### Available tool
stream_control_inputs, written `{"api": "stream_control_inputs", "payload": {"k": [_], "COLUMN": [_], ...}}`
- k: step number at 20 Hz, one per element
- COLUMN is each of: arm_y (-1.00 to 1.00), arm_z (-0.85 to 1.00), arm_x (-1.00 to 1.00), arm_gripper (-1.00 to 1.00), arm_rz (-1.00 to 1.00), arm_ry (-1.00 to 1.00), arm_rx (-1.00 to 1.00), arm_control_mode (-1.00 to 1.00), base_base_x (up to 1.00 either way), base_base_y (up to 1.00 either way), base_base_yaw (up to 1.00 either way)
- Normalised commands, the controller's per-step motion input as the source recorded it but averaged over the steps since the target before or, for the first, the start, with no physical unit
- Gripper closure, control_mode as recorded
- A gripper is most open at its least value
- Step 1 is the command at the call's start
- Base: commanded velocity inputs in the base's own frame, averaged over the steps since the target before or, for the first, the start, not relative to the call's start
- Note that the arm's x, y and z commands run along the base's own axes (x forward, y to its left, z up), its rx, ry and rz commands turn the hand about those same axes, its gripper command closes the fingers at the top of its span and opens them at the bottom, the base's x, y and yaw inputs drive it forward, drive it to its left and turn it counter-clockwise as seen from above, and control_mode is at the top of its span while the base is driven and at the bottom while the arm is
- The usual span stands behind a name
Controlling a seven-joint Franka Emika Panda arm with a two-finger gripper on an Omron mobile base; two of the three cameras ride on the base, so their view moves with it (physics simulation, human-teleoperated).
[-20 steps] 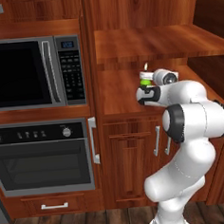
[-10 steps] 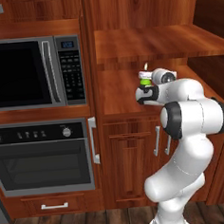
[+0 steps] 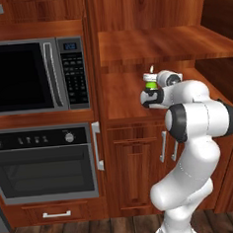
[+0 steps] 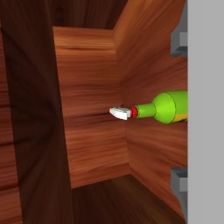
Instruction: Move the cutting board and knife to the sink. Then move spray from the cabinet to the counter.
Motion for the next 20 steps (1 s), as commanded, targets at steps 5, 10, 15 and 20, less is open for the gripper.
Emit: {"api": "stream_control_inputs", "payload": {"k": [5,10,15,20], "arm_y": [-0.07,-0.03,0.0,-0.03], "arm_z": [0.0,0.0,0.0,0.0], "arm_x": [0.0,0.0,0.0,0.0], "arm_gripper": [-1.0,-1.0,-1.0,-1.0], "arm_rz": [0.0,0.0,0.0,0.0], "arm_ry": [0.0,0.0,0.0,0.0], "arm_rx": [0.0,0.0,0.0,0.0], "arm_control_mode": [-1.0,-1.0,-1.0,-1.0], "base_base_x": [0.0,0.0,0.0,0.0], "base_base_y": [0.0,0.0,0.0,0.0], "base_base_yaw": [0.0,0.0,0.0,0.0]}}
